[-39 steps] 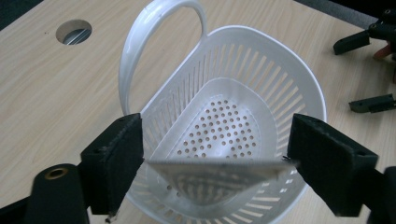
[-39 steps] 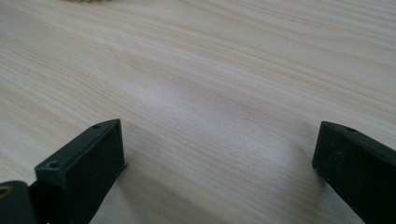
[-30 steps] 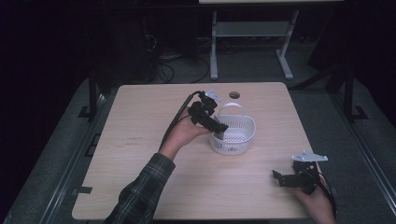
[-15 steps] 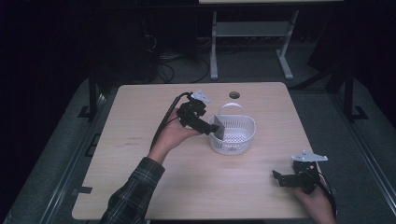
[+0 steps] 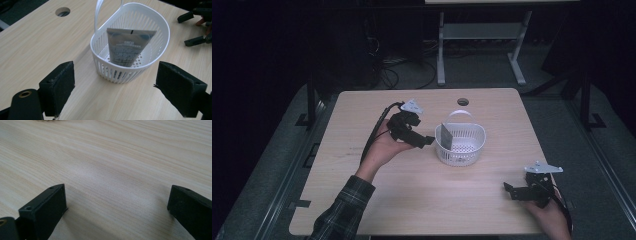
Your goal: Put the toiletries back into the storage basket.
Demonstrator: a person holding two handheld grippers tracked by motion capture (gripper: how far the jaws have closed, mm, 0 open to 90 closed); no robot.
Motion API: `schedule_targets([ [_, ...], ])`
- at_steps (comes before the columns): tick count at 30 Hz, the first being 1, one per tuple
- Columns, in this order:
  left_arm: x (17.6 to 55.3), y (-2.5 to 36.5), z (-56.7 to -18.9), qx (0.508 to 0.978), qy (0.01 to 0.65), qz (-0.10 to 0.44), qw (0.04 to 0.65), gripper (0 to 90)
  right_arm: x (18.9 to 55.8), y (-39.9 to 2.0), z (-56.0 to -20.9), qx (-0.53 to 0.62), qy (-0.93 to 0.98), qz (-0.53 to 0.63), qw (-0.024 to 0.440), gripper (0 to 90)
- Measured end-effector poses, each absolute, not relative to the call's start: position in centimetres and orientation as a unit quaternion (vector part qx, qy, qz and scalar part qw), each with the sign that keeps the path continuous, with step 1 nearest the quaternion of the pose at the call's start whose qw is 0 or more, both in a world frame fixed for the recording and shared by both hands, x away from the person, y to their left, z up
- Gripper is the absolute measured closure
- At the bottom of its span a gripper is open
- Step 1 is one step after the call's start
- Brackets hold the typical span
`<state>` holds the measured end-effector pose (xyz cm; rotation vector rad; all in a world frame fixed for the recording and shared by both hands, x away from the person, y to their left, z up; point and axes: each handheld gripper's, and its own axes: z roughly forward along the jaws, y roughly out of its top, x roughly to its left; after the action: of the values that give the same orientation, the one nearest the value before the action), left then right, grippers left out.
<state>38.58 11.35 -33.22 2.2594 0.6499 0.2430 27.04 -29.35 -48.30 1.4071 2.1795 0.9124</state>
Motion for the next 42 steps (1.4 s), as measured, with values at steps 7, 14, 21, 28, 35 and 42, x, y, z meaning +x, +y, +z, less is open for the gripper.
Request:
schedule_targets([
  [7, 37.7, 13.0, -33.1, 0.881, 0.257, 0.106, 0.383, 15.2, 27.0, -29.3, -48.3, 0.502, 0.777, 0.326, 0.194, 1.6],
  [14, 36.5, 14.4, -33.3, 0.878, 0.257, 0.116, 0.387, 15.2, 27.0, -29.3, -48.3, 0.502, 0.777, 0.326, 0.194, 1.6],
  [21, 35.4, 15.9, -34.1, 0.874, 0.263, 0.123, 0.389, 15.3, 27.0, -29.3, -48.3, 0.502, 0.777, 0.326, 0.195, 1.6],
  [28, 34.7, 17.5, -35.4, 0.874, 0.269, 0.135, 0.382, 15.4, 27.0, -29.4, -48.3, 0.502, 0.777, 0.326, 0.194, 1.6],
  [35, 33.5, 19.1, -37.0, 0.872, 0.278, 0.149, 0.374, 15.3, 27.0, -29.3, -48.3, 0.502, 0.777, 0.326, 0.194, 1.6],
  [42, 32.2, 20.7, -38.8, 0.869, 0.290, 0.151, 0.372, 15.4, 27.0, -29.3, -48.3, 0.502, 0.777, 0.326, 0.194, 1.6],
])
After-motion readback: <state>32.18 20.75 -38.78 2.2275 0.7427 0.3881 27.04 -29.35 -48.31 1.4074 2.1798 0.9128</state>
